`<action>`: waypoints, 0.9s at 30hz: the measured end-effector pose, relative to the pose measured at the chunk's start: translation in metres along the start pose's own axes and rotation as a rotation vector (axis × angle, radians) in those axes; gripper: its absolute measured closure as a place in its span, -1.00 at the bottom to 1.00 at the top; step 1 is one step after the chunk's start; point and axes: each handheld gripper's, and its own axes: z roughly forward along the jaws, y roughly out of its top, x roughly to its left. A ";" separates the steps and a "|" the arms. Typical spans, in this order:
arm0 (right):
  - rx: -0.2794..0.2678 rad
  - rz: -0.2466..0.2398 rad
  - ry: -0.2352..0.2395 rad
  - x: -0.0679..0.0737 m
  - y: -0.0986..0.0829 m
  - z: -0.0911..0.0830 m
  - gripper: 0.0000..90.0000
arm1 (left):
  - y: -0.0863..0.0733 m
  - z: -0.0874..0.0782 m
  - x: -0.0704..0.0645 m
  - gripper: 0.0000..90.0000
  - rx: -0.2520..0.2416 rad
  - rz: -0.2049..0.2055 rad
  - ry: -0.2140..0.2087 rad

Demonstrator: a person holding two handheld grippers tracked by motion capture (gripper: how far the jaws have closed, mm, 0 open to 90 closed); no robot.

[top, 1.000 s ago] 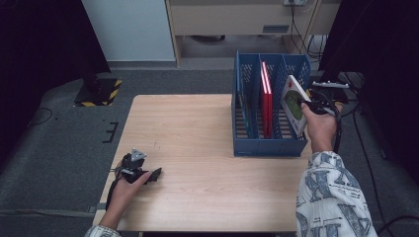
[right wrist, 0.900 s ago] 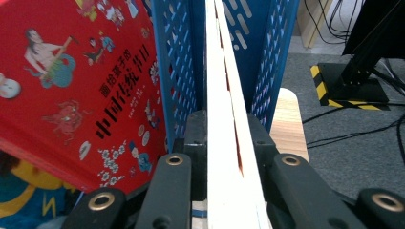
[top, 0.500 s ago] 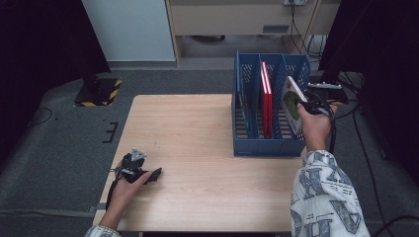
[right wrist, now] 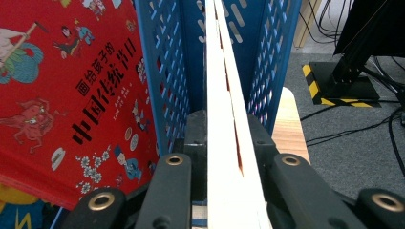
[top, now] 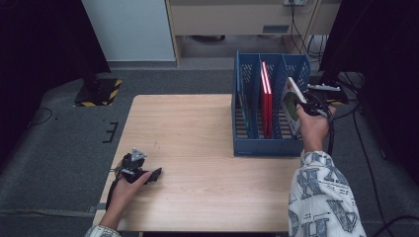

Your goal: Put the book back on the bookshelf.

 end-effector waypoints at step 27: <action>0.040 0.003 -0.016 0.006 -0.018 0.024 0.70 | 0.000 0.000 0.000 -1.00 0.000 0.001 -0.001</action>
